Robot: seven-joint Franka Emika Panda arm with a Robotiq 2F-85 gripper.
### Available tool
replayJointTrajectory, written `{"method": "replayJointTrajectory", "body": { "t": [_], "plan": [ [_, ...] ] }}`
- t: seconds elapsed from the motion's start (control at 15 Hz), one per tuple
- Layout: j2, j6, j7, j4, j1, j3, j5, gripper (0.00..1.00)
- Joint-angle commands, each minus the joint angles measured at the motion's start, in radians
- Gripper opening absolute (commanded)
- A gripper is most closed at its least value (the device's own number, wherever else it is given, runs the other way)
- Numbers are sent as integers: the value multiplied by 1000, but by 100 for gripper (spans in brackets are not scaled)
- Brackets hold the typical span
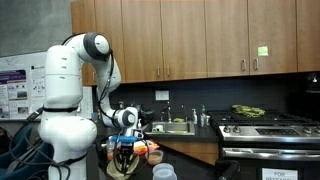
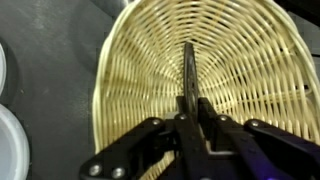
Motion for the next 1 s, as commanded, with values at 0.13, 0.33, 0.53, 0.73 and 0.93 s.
{"method": "replayJointTrajectory", "body": {
  "t": [0.13, 0.33, 0.53, 0.73, 0.93],
  "plan": [
    [-90, -94, -40, -14, 0, 5, 52, 4],
    [-128, -137, -81, -14, 2, 0, 90, 4],
    [-173, -173, -115, -16, 6, -4, 128, 4],
    [-204, -212, -121, -12, 8, -7, 131, 4],
    [-206, -248, -109, 12, 0, -16, 121, 4]
  ]
}}
